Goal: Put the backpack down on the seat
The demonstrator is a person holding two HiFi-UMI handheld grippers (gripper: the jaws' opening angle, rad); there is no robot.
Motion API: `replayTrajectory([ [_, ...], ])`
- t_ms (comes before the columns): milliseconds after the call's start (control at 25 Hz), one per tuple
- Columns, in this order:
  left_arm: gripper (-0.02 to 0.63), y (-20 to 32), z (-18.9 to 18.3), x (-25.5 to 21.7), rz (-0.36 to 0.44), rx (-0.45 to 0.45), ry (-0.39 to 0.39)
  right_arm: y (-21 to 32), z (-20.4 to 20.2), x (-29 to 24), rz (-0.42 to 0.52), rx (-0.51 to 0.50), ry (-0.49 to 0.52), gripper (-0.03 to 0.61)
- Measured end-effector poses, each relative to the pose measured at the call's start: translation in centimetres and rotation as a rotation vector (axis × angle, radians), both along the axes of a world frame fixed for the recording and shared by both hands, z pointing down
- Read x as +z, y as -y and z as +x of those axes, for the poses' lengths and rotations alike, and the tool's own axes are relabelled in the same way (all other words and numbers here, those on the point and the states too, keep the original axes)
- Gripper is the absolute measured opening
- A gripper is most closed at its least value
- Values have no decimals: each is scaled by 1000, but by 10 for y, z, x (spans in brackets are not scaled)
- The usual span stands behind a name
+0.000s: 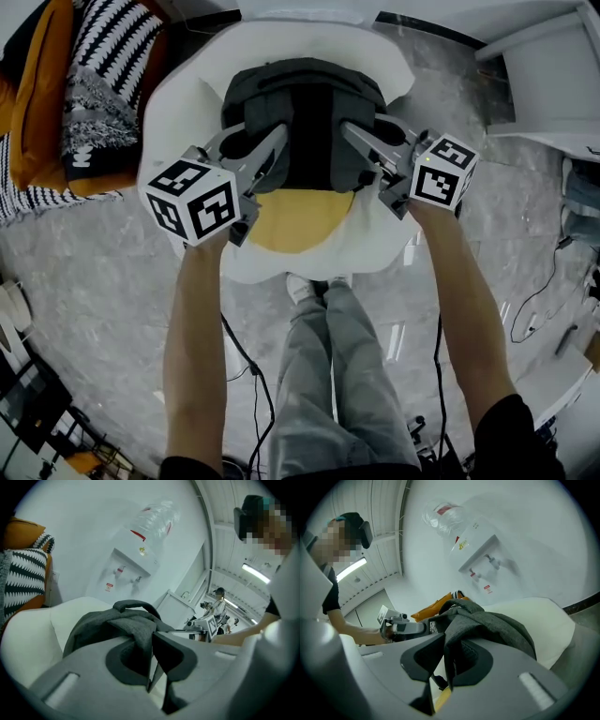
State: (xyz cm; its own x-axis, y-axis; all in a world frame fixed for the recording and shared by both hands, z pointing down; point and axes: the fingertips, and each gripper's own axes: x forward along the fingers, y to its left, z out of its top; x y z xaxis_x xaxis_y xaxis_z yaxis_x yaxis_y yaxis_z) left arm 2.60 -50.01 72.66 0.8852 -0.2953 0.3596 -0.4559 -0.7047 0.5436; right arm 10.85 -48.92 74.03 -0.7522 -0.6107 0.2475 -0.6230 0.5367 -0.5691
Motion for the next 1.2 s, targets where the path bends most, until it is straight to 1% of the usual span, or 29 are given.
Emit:
replayTrajectory([
  [160, 43, 2, 5, 25, -29, -14, 35, 8, 8, 20, -3, 27, -39, 51],
  [360, 43, 11, 7, 55, -61, -46, 103, 21, 18, 44, -23, 78, -92, 46],
  [480, 43, 21, 5, 76, -107, -106, 155, 29, 25, 56, -36, 114, -114, 46],
  [560, 52, 27, 4, 88, -143, -157, 171, 34, 28, 65, -52, 135, -130, 46],
  [640, 63, 36, 2, 97, -166, -201, 181, 42, 30, 75, -57, 139, -180, 46],
  [720, 83, 42, -3, 106, -191, -241, 202, 47, 31, 83, -59, 128, -260, 48],
  [840, 148, 38, -13, 119, -242, -316, 255, 45, 35, 91, -77, 109, -356, 51],
  [880, 152, 34, -17, 121, -253, -337, 272, 44, 36, 92, -86, 108, -368, 51],
  [1000, 156, 24, -25, 113, -251, -366, 285, 42, 34, 89, -116, 116, -354, 63],
  [1040, 156, 21, -26, 109, -243, -371, 286, 41, 34, 86, -123, 121, -348, 78],
  [1080, 155, 18, -28, 105, -236, -379, 289, 39, 37, 84, -130, 130, -342, 114],
  [1120, 136, 14, -31, 102, -230, -388, 291, 37, 40, 82, -136, 145, -335, 137],
  [1160, 131, 10, -34, 99, -226, -401, 291, 33, 44, 80, -139, 164, -325, 137],
  [1200, 110, 6, -39, 98, -224, -419, 291, 28, 48, 78, -140, 188, -313, 136],
])
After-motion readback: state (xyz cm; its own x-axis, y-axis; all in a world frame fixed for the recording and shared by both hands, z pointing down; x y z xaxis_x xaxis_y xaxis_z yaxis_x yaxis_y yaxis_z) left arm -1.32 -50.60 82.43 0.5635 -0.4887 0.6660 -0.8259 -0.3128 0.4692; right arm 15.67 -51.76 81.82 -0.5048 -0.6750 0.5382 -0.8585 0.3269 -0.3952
